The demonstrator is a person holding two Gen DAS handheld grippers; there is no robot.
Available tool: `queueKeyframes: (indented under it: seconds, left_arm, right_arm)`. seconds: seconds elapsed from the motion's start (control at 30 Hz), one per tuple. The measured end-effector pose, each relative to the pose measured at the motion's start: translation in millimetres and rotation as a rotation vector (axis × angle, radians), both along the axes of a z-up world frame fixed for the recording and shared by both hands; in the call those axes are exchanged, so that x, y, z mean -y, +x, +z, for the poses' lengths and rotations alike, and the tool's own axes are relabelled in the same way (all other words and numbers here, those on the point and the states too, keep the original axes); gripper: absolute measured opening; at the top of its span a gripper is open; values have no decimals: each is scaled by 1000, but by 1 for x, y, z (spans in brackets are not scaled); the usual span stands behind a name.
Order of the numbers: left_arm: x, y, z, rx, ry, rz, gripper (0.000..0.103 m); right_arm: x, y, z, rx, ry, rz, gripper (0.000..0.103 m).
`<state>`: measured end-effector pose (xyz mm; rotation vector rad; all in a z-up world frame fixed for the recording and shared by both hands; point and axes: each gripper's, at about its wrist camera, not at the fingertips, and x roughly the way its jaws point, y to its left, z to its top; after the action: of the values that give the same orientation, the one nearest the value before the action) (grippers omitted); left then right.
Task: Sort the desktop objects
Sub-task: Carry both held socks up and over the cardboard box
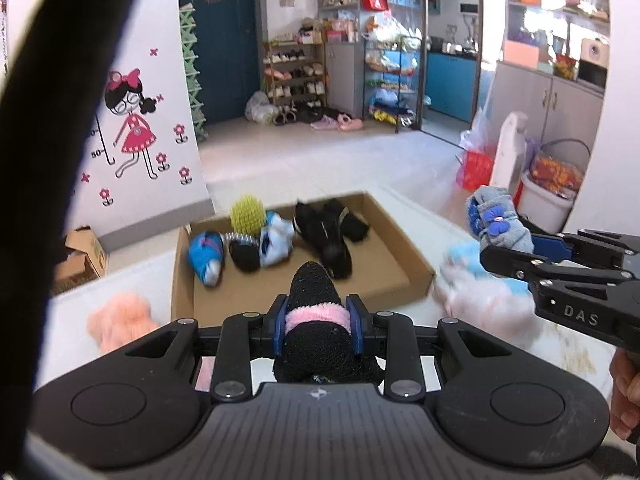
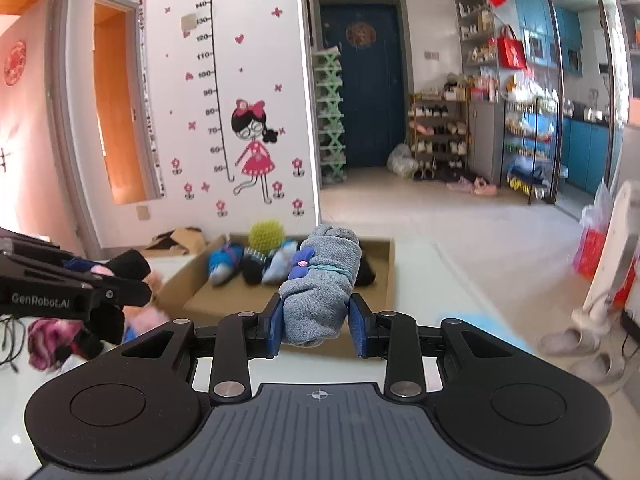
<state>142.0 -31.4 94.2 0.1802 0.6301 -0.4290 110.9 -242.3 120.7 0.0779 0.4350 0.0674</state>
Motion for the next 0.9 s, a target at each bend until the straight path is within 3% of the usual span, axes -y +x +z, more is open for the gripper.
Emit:
queueKeyframes:
  seconds: [0.2,0.37,0.6,0.9]
  left_arm:
    - [24,60,-2,-8,-18,56,27]
    - [49,117,-25,-39,-13,107,27]
    - [66,169,-74,-106,-1,135,28]
    - [77,189,-99,-136,7,137,28]
  right_arm:
    - [14,50,22,13,-24,44,40]
    - [20,108,24,-18,-37,99,40]
    - [26,188,-3,-113,-54,108,40]
    - [22,253,-44,-197,-97,118,40]
